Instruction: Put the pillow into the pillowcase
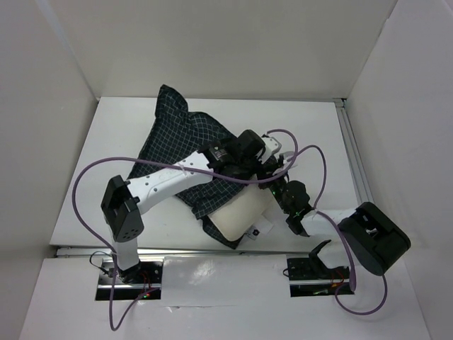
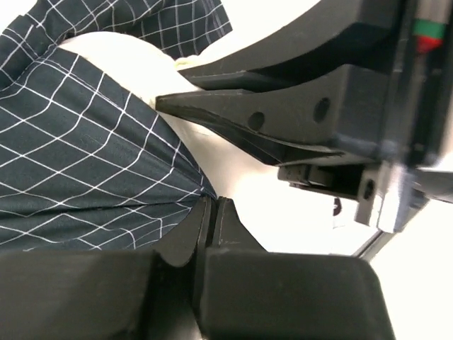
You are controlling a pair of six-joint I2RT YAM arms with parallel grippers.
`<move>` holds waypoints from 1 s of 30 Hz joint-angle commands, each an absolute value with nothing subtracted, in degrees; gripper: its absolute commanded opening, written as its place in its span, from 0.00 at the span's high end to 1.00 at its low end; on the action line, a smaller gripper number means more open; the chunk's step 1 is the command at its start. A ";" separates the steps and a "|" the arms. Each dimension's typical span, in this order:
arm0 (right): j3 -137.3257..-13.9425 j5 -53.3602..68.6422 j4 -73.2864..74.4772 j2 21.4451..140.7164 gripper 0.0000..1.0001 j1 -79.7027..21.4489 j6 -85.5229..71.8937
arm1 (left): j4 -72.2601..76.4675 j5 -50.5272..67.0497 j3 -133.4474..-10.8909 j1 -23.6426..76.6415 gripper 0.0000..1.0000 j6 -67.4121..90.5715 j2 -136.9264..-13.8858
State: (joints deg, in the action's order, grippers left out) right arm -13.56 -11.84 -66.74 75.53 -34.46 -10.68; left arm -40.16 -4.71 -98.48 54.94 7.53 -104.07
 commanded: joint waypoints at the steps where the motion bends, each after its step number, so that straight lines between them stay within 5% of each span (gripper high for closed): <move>1: -18.54 -15.30 -88.78 73.75 1.00 -33.13 -13.35 | -44.91 2.47 -100.89 59.24 0.93 10.02 -106.08; 3: -18.02 -12.84 -84.74 72.34 1.00 -33.13 -15.89 | -46.58 -0.33 -101.78 58.71 0.16 12.55 -107.75; 4: -18.02 -12.22 -81.51 71.81 1.00 -33.13 -17.04 | -48.06 -1.40 -102.56 58.10 0.00 13.26 -107.75; 11: -19.86 -6.35 -64.99 71.71 1.00 -34.80 -24.60 | -48.08 -9.57 -97.57 57.57 0.00 17.23 -99.07; 18: -22.50 5.17 -51.16 73.73 0.85 -36.81 -35.49 | -45.79 -17.04 -88.96 57.57 0.00 21.17 -88.95; 23: -26.36 10.89 -44.31 75.94 0.51 -40.52 -34.37 | -45.79 -18.63 -86.67 57.57 0.00 22.59 -87.63; 27: -29.79 -1.78 -28.45 66.75 0.24 -40.52 -31.48 | -46.40 -18.63 -86.04 57.57 0.00 23.73 -88.40; 30: -34.79 -16.36 -13.57 61.80 0.15 -39.82 -27.87 | -47.89 -19.15 -86.04 57.57 0.00 24.35 -90.69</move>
